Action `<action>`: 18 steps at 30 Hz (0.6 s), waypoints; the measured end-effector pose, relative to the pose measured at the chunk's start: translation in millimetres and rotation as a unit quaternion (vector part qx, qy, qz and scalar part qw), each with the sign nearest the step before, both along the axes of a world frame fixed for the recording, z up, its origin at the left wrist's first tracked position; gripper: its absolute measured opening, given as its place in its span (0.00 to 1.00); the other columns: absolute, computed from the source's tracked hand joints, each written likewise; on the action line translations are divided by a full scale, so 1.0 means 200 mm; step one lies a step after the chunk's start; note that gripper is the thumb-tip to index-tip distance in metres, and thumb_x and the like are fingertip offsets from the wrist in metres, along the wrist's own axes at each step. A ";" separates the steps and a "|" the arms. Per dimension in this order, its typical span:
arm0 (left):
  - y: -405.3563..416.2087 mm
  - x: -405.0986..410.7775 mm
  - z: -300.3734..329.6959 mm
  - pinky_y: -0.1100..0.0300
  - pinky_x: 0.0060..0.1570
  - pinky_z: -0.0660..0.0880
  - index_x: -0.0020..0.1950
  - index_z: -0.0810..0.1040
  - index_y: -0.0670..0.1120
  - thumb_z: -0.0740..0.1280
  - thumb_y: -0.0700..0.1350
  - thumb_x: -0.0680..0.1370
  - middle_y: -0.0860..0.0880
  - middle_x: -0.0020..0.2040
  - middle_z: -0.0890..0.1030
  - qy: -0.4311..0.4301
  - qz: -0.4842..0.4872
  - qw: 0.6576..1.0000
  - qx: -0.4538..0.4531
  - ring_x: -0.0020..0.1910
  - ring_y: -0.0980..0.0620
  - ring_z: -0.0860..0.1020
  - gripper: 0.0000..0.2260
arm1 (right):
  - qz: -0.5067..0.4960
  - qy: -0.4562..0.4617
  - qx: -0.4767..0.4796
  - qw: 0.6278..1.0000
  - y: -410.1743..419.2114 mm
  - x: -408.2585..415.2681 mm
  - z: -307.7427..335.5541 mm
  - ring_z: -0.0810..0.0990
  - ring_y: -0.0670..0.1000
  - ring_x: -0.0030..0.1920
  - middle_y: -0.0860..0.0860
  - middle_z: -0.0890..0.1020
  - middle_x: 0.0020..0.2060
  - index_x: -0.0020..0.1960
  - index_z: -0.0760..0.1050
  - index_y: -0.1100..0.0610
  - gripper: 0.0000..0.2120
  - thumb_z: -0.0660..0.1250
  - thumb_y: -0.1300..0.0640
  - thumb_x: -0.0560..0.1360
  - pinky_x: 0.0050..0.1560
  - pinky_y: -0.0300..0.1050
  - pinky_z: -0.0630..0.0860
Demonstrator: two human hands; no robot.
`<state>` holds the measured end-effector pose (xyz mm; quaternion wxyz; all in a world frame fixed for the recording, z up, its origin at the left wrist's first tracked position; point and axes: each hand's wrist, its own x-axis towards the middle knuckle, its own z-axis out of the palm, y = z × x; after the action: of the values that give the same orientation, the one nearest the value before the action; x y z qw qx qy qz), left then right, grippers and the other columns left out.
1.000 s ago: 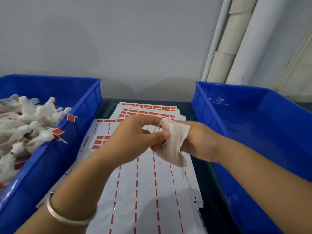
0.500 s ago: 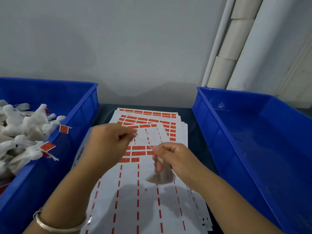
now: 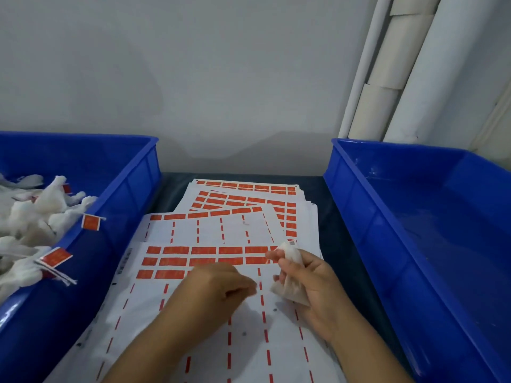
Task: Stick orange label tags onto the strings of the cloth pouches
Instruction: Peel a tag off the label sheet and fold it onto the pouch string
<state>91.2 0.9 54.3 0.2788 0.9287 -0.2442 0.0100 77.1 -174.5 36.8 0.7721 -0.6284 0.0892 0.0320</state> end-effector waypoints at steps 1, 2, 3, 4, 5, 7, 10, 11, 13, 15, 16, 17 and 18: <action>-0.01 -0.01 0.00 0.85 0.40 0.65 0.56 0.79 0.61 0.66 0.49 0.76 0.68 0.47 0.75 -0.017 -0.028 0.999 0.008 0.40 0.71 0.71 0.11 | -0.008 -0.012 -0.066 0.998 0.01 0.00 -0.01 0.79 0.48 0.50 0.35 0.82 0.45 0.45 0.83 0.42 0.06 0.73 0.50 0.69 0.49 0.42 0.78; -0.02 -0.01 -0.01 0.85 0.43 0.64 0.57 0.79 0.61 0.65 0.49 0.76 0.68 0.48 0.74 -0.029 -0.039 0.999 0.002 0.41 0.71 0.70 0.12 | -0.001 -0.033 -0.131 0.991 0.02 -0.01 -0.01 0.79 0.46 0.51 0.30 0.80 0.46 0.46 0.82 0.38 0.07 0.71 0.50 0.72 0.49 0.38 0.77; -0.03 -0.01 -0.01 0.85 0.44 0.63 0.57 0.79 0.60 0.65 0.48 0.76 0.68 0.48 0.71 -0.038 -0.035 0.999 -0.009 0.42 0.71 0.69 0.11 | 0.015 -0.049 -0.185 0.981 0.02 -0.02 -0.02 0.78 0.43 0.51 0.26 0.78 0.46 0.45 0.81 0.35 0.08 0.69 0.49 0.73 0.48 0.34 0.75; -0.03 -0.02 -0.01 0.84 0.44 0.63 0.55 0.80 0.59 0.66 0.47 0.76 0.69 0.48 0.69 -0.049 -0.023 0.998 -0.023 0.44 0.70 0.69 0.11 | 0.037 -0.058 -0.225 0.972 0.03 -0.02 -0.03 0.78 0.40 0.51 0.24 0.77 0.45 0.45 0.80 0.35 0.07 0.69 0.48 0.74 0.47 0.30 0.74; -0.03 -0.02 -0.01 0.83 0.42 0.64 0.53 0.80 0.58 0.67 0.47 0.75 0.68 0.48 0.68 -0.067 -0.011 0.997 -0.037 0.45 0.69 0.69 0.10 | 0.056 -0.063 -0.258 0.962 0.04 -0.03 -0.02 0.77 0.38 0.49 0.23 0.76 0.44 0.44 0.78 0.36 0.06 0.68 0.48 0.74 0.44 0.27 0.72; -0.03 -0.03 -0.01 0.82 0.41 0.64 0.47 0.81 0.56 0.71 0.43 0.71 0.63 0.50 0.72 -0.094 0.000 0.994 -0.051 0.45 0.65 0.70 0.09 | 0.095 -0.085 -0.307 0.943 0.05 -0.04 -0.03 0.77 0.37 0.48 0.27 0.77 0.44 0.44 0.74 0.38 0.06 0.69 0.50 0.74 0.40 0.25 0.70; -0.04 -0.04 -0.03 0.82 0.39 0.64 0.45 0.80 0.53 0.74 0.37 0.67 0.54 0.51 0.79 -0.112 -0.028 0.992 -0.042 0.44 0.62 0.72 0.13 | 0.130 -0.115 -0.322 0.931 0.08 -0.05 -0.04 0.78 0.39 0.48 0.37 0.79 0.44 0.42 0.74 0.40 0.07 0.69 0.52 0.74 0.41 0.26 0.70; -0.04 -0.04 -0.04 0.84 0.36 0.64 0.46 0.79 0.54 0.73 0.37 0.68 0.57 0.50 0.79 -0.102 -0.034 0.993 -0.052 0.42 0.65 0.72 0.13 | 0.133 -0.118 -0.317 0.932 0.09 -0.06 -0.04 0.78 0.38 0.48 0.37 0.80 0.44 0.43 0.74 0.39 0.07 0.68 0.51 0.75 0.41 0.25 0.71; -0.05 -0.04 -0.04 0.83 0.44 0.66 0.44 0.74 0.61 0.69 0.39 0.73 0.67 0.46 0.74 -0.073 -0.017 0.993 -0.096 0.43 0.68 0.73 0.14 | 0.133 -0.124 -0.306 0.935 0.09 -0.06 -0.03 0.78 0.37 0.47 0.38 0.80 0.42 0.43 0.75 0.40 0.05 0.66 0.49 0.76 0.39 0.23 0.71; -0.07 -0.04 -0.05 0.81 0.47 0.66 0.41 0.70 0.65 0.66 0.42 0.75 0.69 0.43 0.72 -0.052 0.015 0.988 -0.146 0.48 0.71 0.71 0.15 | 0.128 -0.146 -0.300 0.934 0.09 -0.06 -0.04 0.79 0.39 0.44 0.42 0.80 0.39 0.42 0.75 0.43 0.06 0.64 0.49 0.77 0.39 0.25 0.72; -0.08 -0.04 -0.05 0.80 0.46 0.66 0.40 0.70 0.65 0.66 0.43 0.75 0.68 0.41 0.72 -0.041 0.030 0.985 -0.166 0.49 0.71 0.70 0.15 | 0.120 -0.161 -0.302 0.932 0.09 -0.06 -0.05 0.79 0.40 0.43 0.43 0.80 0.38 0.40 0.75 0.44 0.07 0.64 0.50 0.77 0.40 0.26 0.73; -0.09 -0.04 -0.05 0.79 0.45 0.67 0.39 0.70 0.65 0.67 0.44 0.75 0.66 0.41 0.73 -0.031 0.044 0.982 -0.181 0.49 0.70 0.70 0.15 | 0.108 -0.175 -0.310 0.928 0.09 -0.06 -0.06 0.78 0.41 0.42 0.43 0.80 0.39 0.40 0.74 0.44 0.08 0.64 0.51 0.77 0.40 0.27 0.73; -0.10 -0.04 -0.05 0.79 0.44 0.67 0.39 0.70 0.65 0.67 0.44 0.75 0.65 0.40 0.74 -0.023 0.056 0.980 -0.191 0.48 0.69 0.71 0.15 | 0.096 -0.186 -0.317 0.925 0.09 -0.06 -0.07 0.78 0.39 0.43 0.40 0.79 0.40 0.40 0.74 0.42 0.08 0.65 0.51 0.77 0.41 0.26 0.73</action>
<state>83.8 -18.7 44.2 0.4447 0.8698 -0.1922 0.0938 64.4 -157.0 22.8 0.5282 -0.8408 -0.1108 -0.0416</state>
